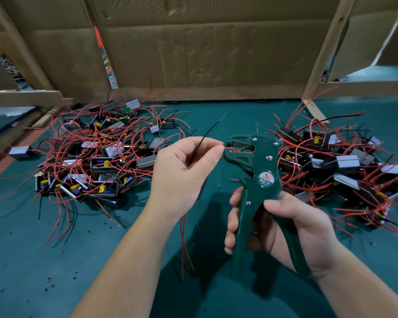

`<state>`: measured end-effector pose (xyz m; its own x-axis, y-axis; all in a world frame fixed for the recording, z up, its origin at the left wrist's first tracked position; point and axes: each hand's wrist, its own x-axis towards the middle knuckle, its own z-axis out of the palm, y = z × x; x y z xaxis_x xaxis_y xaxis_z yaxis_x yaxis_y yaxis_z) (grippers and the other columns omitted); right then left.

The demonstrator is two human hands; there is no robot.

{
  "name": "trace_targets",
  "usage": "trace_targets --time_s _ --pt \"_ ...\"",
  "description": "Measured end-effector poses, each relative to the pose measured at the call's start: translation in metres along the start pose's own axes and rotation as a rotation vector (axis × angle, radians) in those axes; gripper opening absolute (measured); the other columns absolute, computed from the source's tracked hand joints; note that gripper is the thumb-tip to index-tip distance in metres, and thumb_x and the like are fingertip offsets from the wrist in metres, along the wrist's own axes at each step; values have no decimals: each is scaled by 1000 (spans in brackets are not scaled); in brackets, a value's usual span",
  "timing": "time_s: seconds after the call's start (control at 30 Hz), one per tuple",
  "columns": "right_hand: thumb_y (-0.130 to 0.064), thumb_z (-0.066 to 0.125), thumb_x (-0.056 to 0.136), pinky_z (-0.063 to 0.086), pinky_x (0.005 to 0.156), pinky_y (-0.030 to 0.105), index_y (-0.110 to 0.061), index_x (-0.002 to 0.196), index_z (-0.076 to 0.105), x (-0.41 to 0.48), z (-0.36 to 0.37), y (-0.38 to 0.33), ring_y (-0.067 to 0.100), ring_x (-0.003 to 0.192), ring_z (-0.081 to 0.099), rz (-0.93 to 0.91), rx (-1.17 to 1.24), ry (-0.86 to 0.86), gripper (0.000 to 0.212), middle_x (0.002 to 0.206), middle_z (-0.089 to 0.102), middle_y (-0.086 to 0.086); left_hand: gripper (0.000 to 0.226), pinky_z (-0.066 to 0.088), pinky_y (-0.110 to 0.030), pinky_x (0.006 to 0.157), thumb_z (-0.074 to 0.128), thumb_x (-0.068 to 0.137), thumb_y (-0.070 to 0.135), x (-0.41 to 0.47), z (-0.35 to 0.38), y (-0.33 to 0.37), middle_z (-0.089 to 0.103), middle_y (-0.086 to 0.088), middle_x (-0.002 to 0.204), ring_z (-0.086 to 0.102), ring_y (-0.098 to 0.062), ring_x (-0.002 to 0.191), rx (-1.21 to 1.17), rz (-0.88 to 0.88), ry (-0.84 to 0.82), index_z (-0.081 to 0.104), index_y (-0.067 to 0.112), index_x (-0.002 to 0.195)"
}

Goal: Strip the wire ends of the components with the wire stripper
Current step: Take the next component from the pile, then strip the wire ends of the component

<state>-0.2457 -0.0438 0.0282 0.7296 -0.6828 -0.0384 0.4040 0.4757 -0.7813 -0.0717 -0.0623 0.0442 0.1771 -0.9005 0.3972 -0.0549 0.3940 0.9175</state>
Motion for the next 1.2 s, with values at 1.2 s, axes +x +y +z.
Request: trace_targets --time_s 1.2 --pt "-37 76 58 55 65 52 -1 93 68 2 -2 -3 40 69 64 -7 39 224 51 81 62 25 20 32 -8 75 50 92 28 -11 -23 -8 42 -1 75 41 -3 80 388 86 -31 64 35 81"
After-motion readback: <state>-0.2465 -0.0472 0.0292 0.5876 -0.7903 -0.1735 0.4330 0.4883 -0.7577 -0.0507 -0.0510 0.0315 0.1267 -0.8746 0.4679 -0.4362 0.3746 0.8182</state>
